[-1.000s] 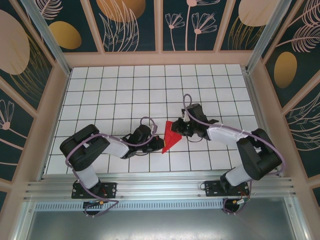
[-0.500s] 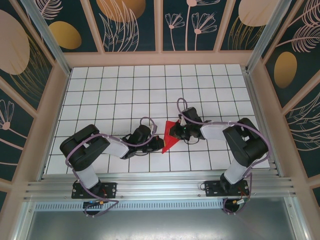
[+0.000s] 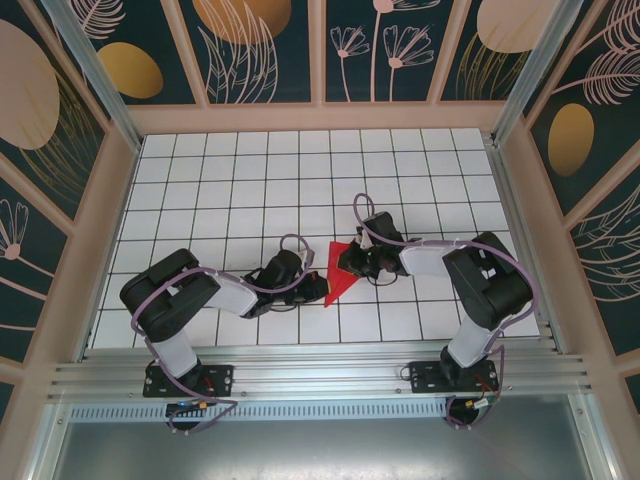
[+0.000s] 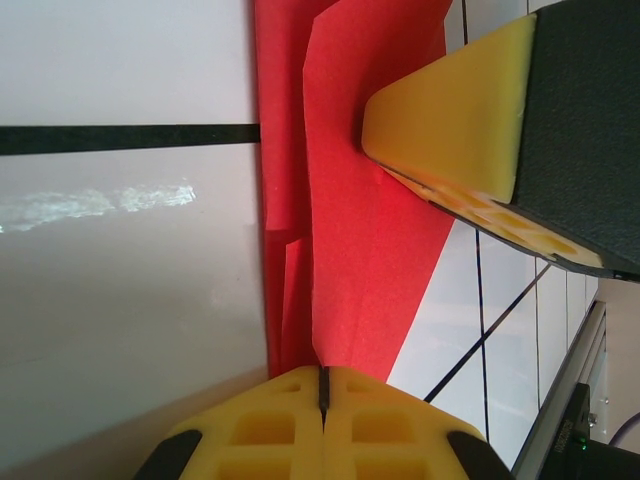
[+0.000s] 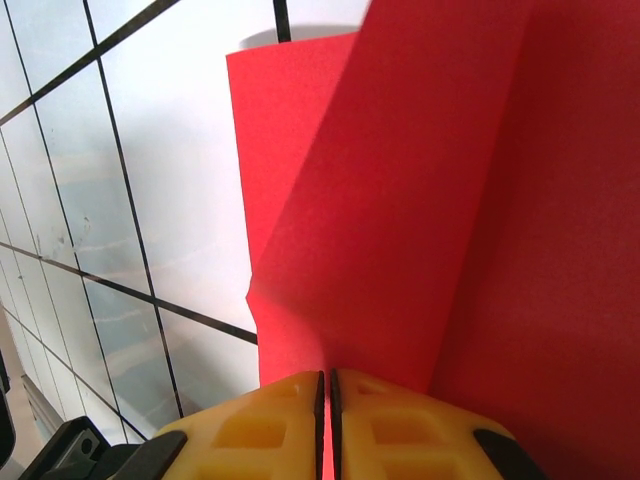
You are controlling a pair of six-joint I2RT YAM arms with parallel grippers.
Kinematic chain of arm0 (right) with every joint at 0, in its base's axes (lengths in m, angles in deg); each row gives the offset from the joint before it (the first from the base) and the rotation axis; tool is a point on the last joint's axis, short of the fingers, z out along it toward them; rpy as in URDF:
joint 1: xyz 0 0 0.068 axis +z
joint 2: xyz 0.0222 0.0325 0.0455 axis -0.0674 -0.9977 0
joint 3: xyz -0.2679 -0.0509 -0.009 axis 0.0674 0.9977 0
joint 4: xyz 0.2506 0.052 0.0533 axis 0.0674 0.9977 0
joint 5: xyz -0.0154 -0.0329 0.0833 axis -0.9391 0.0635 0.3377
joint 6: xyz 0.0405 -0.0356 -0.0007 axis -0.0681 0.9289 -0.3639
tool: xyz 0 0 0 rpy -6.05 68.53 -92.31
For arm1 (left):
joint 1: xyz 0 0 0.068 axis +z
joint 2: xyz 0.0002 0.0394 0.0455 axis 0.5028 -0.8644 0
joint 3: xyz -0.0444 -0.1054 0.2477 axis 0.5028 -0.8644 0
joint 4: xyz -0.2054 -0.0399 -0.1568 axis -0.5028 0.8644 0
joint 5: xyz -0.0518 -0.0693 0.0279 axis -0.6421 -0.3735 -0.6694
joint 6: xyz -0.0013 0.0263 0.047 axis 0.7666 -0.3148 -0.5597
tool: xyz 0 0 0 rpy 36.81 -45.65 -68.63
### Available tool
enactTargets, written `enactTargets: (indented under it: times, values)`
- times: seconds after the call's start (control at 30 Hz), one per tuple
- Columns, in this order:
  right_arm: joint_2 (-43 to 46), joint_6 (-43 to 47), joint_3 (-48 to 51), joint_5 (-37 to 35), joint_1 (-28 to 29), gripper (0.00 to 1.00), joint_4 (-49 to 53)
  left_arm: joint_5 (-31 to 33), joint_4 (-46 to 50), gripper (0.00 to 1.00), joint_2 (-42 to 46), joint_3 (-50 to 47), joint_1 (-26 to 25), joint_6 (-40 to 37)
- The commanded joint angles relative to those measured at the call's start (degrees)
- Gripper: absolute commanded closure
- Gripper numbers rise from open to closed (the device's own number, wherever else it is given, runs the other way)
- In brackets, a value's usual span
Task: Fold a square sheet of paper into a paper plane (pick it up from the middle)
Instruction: Fourth fold the wing at the center of the table.
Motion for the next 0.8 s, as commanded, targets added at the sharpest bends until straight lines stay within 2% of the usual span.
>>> enactTargets:
  times: [0.0,0.17,0.77]
  values:
    - [-0.46,1.45,-0.48,1.49,-0.32,0.87,0.46,4.65,8.81,0.89,-1.42,0.48,0.42,-2.39]
    - [-0.38,2.64,-0.65,2.35,-0.27,0.87,1.37,4.72,9.48,0.82,-2.20,3.54,0.84,-3.09]
    - [-0.19,3.08,-0.83,2.70,-0.06,0.87,1.74,6.44,10.05,0.75,-4.35,8.31,1.56,-4.19]
